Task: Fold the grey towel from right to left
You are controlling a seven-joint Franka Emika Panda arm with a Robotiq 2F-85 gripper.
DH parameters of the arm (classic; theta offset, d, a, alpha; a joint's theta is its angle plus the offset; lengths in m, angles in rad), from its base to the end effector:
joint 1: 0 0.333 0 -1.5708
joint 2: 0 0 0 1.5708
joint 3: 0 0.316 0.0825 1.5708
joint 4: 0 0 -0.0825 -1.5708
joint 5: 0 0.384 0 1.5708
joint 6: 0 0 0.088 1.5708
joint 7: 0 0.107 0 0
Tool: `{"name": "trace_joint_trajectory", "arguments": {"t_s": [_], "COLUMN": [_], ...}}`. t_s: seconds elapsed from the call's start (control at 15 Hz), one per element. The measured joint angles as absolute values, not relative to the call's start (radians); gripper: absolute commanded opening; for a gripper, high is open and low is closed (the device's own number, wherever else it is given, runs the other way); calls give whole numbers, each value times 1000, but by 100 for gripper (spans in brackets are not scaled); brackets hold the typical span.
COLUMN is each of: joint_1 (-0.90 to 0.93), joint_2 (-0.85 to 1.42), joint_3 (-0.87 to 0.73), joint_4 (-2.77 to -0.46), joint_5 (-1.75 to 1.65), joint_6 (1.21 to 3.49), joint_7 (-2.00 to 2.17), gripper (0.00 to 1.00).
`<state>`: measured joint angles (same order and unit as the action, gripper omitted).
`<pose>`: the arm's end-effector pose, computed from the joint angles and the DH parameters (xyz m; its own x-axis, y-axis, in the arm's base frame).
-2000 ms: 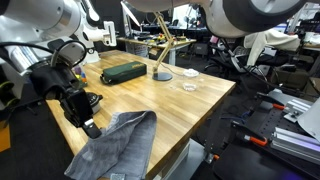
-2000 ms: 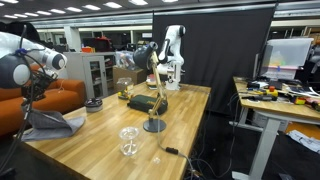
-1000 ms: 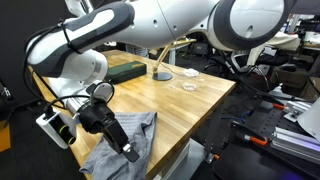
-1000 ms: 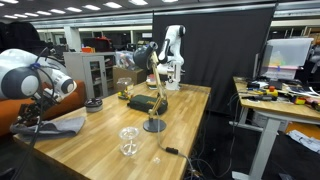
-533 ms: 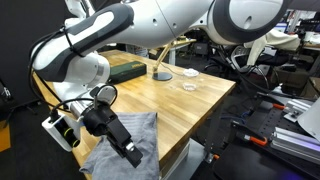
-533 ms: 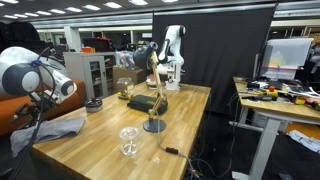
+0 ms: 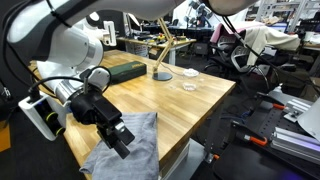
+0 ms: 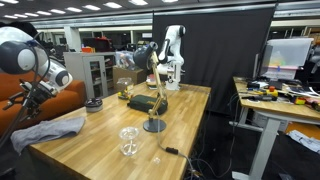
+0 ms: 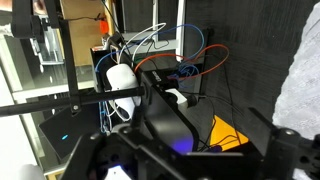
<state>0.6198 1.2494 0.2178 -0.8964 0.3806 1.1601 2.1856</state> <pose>0.4468 0.4945 0.1105 0.1716 -0.9847 0.0313 -0.4213 -0.0446 0.9058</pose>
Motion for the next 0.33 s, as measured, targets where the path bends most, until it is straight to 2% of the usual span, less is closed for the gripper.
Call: {"name": "trace_joint_trajectory", "arguments": {"t_s": [0.33], "joint_1": [617], "joint_2": [1232], "joint_3": [213], "joint_4": [-950], "joint_5": [380], "joint_6": [1186], "joint_7": [2171], "gripper": [100]}}
